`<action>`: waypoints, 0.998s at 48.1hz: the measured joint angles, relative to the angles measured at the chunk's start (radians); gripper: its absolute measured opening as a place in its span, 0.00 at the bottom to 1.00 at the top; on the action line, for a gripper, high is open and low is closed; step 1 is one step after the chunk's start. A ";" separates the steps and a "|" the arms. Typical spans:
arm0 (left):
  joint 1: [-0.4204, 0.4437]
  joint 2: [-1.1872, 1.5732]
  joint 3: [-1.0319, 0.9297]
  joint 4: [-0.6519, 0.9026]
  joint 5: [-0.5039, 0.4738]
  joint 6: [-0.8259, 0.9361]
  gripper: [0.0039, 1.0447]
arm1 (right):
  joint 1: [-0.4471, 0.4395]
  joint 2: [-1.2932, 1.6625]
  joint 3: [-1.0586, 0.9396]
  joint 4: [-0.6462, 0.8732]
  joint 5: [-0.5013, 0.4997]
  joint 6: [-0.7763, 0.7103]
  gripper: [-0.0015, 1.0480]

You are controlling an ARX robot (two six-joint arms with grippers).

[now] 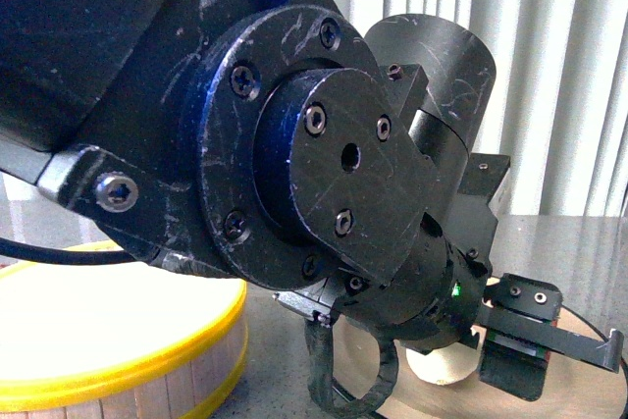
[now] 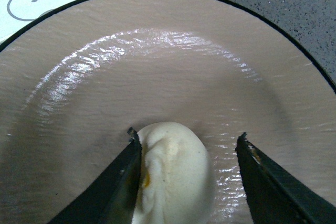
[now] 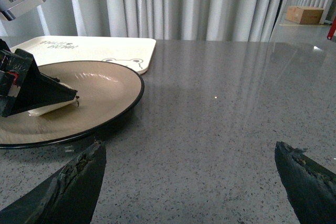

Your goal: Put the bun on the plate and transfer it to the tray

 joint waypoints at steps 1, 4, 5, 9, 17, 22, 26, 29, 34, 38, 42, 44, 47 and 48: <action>0.000 -0.002 -0.001 0.003 0.004 -0.004 0.59 | 0.000 0.000 0.000 0.000 0.000 0.000 0.92; 0.000 -0.004 -0.003 0.019 0.005 -0.015 0.69 | 0.000 0.000 0.000 0.000 0.000 0.000 0.92; 0.000 -0.005 -0.003 0.024 0.005 -0.018 0.72 | 0.000 0.000 0.000 0.000 0.000 0.000 0.92; 0.003 -0.013 -0.004 0.050 0.003 -0.044 0.88 | 0.000 0.000 0.000 0.000 0.000 0.000 0.92; 0.008 -0.041 -0.003 0.061 0.009 -0.077 0.94 | 0.000 0.000 0.000 0.000 0.000 0.000 0.92; 0.023 -0.053 -0.002 0.067 0.009 -0.089 0.94 | 0.000 0.000 0.000 0.000 0.000 0.000 0.92; 0.056 -0.058 0.019 0.060 -0.007 -0.106 0.94 | 0.000 0.000 0.000 0.000 0.000 0.000 0.92; 0.084 -0.058 0.045 0.034 -0.033 -0.123 0.94 | 0.000 0.000 0.000 0.000 0.000 0.000 0.92; 0.117 -0.058 0.073 0.021 -0.058 -0.138 0.94 | 0.000 0.000 0.000 0.000 0.000 0.000 0.92; 0.136 -0.058 0.078 0.019 -0.069 -0.147 0.94 | 0.000 0.000 0.000 0.000 0.000 0.000 0.92; 0.139 -0.058 0.078 0.018 -0.067 -0.150 0.94 | 0.000 0.000 0.000 0.000 0.000 0.000 0.92; 0.137 -0.058 0.078 0.018 -0.065 -0.150 0.94 | 0.000 0.000 0.000 0.000 0.000 0.000 0.92; 0.129 -0.058 0.078 0.018 -0.064 -0.150 0.94 | 0.000 0.000 0.000 0.000 0.000 0.000 0.92; 0.127 -0.058 0.078 0.018 -0.063 -0.150 0.94 | 0.000 0.000 0.000 0.000 0.001 0.000 0.92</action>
